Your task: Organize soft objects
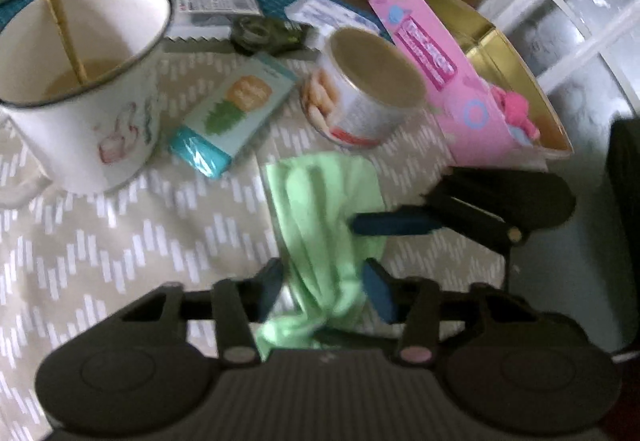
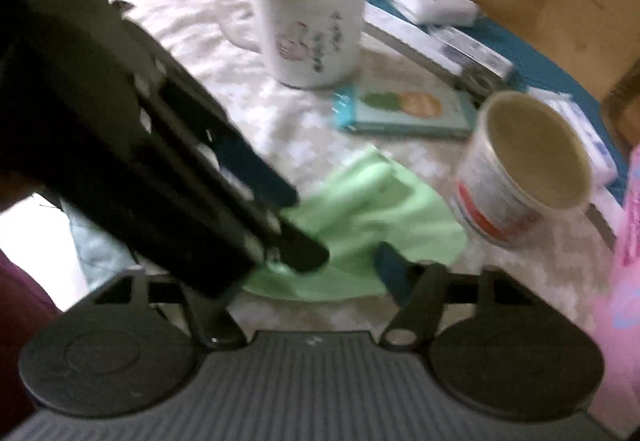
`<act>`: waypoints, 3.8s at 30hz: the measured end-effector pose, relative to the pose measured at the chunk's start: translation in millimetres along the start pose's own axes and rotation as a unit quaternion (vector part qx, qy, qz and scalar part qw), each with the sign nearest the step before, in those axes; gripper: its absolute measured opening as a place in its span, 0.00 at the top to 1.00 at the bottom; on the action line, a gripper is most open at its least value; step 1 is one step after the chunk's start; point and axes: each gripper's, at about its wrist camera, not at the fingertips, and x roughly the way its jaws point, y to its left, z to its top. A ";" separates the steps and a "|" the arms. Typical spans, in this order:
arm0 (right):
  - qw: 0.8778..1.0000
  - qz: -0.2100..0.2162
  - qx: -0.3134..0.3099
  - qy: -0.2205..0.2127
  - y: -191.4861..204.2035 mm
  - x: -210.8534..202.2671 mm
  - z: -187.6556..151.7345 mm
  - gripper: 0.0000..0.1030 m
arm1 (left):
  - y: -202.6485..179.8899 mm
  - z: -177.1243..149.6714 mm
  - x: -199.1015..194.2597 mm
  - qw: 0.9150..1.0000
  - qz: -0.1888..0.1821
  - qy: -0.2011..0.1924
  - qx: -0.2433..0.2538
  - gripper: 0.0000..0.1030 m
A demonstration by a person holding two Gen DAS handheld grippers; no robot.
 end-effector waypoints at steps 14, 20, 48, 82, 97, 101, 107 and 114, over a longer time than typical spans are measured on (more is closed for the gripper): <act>0.999 0.045 -0.014 -0.017 1.7 -24.5 -32.7 0.69 | -24.3 -27.1 0.5 0.999 -0.007 0.002 -0.049 0.90; 0.999 0.034 0.000 -0.014 -23.8 -47.1 -69.9 0.69 | -64.6 -27.0 22.8 0.999 -0.012 0.011 -0.035 0.90; 0.997 -0.012 0.063 -0.033 -115.1 -113.8 -179.8 0.42 | -199.1 7.4 100.5 0.998 -0.025 0.051 -0.002 0.61; 0.965 -0.123 0.158 -0.168 -214.2 -180.7 -53.4 0.36 | -188.1 128.1 27.5 0.986 0.084 -0.127 0.072 0.51; 0.998 -0.053 0.032 0.014 -167.9 71.7 165.3 0.39 | -33.5 65.7 -23.4 0.989 0.111 -0.093 0.007 0.51; 0.996 -0.057 -0.024 0.061 -159.2 110.2 182.6 0.18 | -19.3 46.6 -16.9 0.994 0.085 -0.061 0.006 0.51; 0.997 -0.036 -0.048 0.050 -147.4 107.9 193.3 0.63 | -11.0 35.3 -16.1 0.996 0.068 -0.046 0.015 0.51; 0.997 -0.010 -0.048 0.058 -126.7 94.0 186.9 0.97 | 6.7 27.1 -29.3 0.997 0.059 -0.058 -0.002 0.50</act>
